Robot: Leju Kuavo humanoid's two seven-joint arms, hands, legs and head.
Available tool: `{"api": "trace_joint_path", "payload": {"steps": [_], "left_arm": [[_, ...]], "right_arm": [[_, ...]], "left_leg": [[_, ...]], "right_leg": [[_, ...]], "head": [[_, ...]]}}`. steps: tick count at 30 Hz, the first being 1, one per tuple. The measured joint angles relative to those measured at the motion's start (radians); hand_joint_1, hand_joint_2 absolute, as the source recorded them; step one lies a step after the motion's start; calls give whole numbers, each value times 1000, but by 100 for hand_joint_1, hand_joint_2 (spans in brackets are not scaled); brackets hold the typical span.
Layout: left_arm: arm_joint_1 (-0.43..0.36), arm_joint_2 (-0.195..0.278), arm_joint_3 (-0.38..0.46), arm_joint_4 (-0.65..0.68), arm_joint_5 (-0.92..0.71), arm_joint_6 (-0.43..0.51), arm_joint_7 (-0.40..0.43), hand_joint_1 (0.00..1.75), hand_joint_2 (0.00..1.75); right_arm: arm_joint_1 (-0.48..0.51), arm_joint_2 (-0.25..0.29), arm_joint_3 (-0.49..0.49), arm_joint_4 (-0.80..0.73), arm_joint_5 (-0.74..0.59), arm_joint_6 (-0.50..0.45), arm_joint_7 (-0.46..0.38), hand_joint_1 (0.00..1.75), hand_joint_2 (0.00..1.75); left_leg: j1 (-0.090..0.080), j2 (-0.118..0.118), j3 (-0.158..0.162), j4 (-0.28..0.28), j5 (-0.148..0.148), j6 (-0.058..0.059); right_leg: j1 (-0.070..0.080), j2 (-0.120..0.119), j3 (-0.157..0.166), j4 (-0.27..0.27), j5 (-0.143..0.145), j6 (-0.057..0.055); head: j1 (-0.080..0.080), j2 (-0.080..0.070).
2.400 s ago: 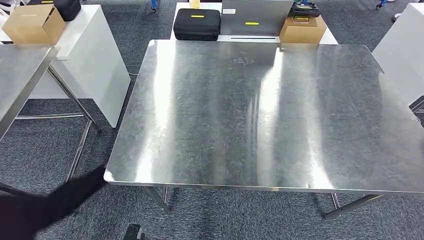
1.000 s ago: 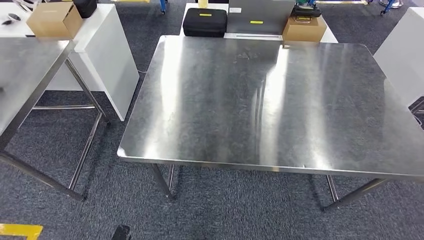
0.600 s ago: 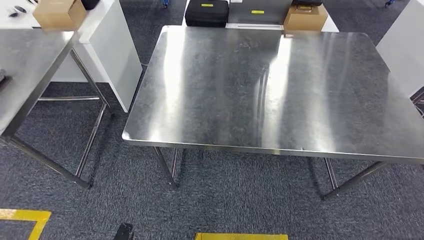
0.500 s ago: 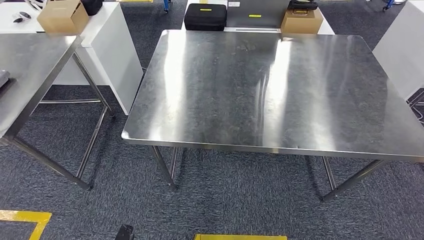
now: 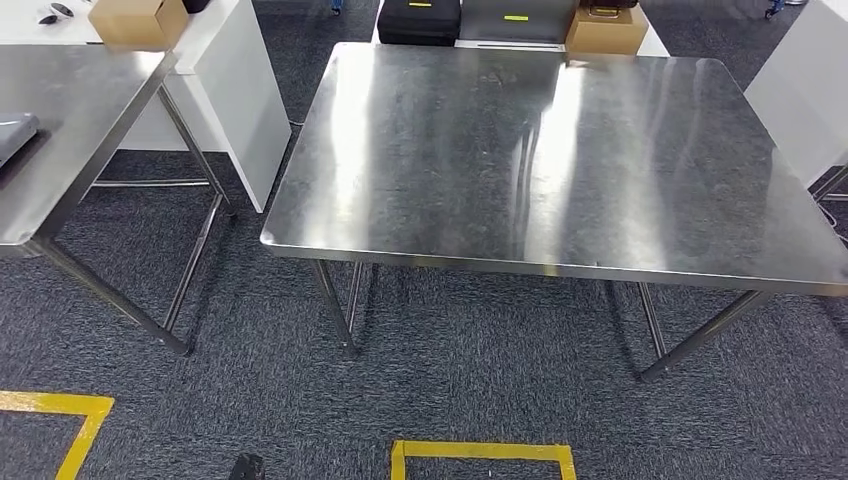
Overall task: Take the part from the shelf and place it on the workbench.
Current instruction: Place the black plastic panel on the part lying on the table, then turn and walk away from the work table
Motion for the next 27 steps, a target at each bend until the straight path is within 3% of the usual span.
{"api": "trace_joint_path", "payload": {"steps": [1,3,4,5,6,8,9,11,14,15,17,19,20,21,23,25,27], "left_arm": [[0,-1,0,0,0,2,-2,0,0],[0,-2,0,0,0,6,-4,0,0],[0,-3,0,0,0,7,-5,0,0],[1,-4,0,0,0,7,-5,0,0],[1,-5,0,0,0,7,-5,0,0],[2,-8,0,0,0,8,-5,0,0],[2,-8,0,0,0,9,-5,0,0],[2,-8,0,0,-1,10,-5,0,0],[4,-7,0,0,-2,12,-8,0,0],[4,-7,0,0,-2,12,-8,0,0],[4,-8,0,0,-2,12,-9,0,0],[5,-8,-1,0,-2,13,-9,0,0],[5,-8,-1,0,-2,13,-10,0,0],[6,-8,-1,0,-2,14,-10,0,0],[6,-8,-1,0,-2,15,-10,0,0],[7,-5,-1,1,-3,15,-10,0,0],[9,-1,-2,2,-3,15,-10,0,0]], "right_arm": [[0,-1,1,0,0,0,-1,0,0],[1,-2,2,0,-1,1,-3,0,0],[2,-3,2,0,-1,1,-3,0,0],[3,-4,2,0,-2,2,-3,0,0],[4,-4,2,0,-3,2,-3,0,0],[5,-7,2,0,-6,2,-3,0,0],[4,-7,2,0,-8,2,-2,0,0],[4,-7,2,0,-10,1,0,0,0],[6,-8,2,0,-15,0,2,0,0],[6,-8,2,0,-17,0,2,0,0],[5,-7,2,0,-18,0,1,0,0],[7,-8,2,0,-19,2,1,0,0],[9,-8,2,0,-20,3,1,0,0],[10,-9,2,0,-20,4,1,0,0],[10,-9,2,0,-21,6,2,0,0],[7,-6,1,1,-22,7,2,0,0],[4,-3,1,2,-22,7,2,0,0]], "left_leg": [[2,2,-7,-5,11,7],[2,4,-27,-6,27,15],[1,4,-37,-5,35,15],[1,4,-47,-5,43,14],[1,4,-55,-3,49,11],[2,3,-68,3,58,4],[0,3,-75,10,59,-1],[-4,3,-85,24,61,-10],[-1,2,-94,32,63,-24],[2,1,-101,46,51,-29],[6,1,-136,129,-9,-40],[8,1,-191,263,-76,-48],[8,1,-208,306,-88,-49],[9,0,-208,315,-81,-48],[8,-10,-154,220,-20,-38],[8,-51,-89,95,32,-20],[4,-73,-68,48,42,-8]], "right_leg": [[1,3,-19,39,-25,-1],[-3,9,-72,168,-99,-8],[-5,10,-95,235,-131,-8],[-6,11,-99,267,-145,-3],[-7,11,-81,258,-143,5],[-12,11,12,128,-105,23],[-13,12,57,52,-88,26],[-13,15,96,-28,-71,17],[-13,17,91,-30,-63,-6],[-15,16,91,-30,-59,-13],[-18,15,89,-31,-51,-27],[-15,16,81,-29,-46,-34],[-13,18,78,-28,-45,-35],[-13,21,77,-27,-45,-36],[-11,34,78,-27,-44,-35],[-10,49,75,-26,-42,-31],[-14,65,64,-25,-36,-22]], "head": [[3,0],[6,0],[8,0],[9,0],[9,0],[10,0],[10,0],[8,0],[7,0],[6,0],[4,0],[2,0],[3,0],[3,0],[3,0],[5,0],[4,0]]}}
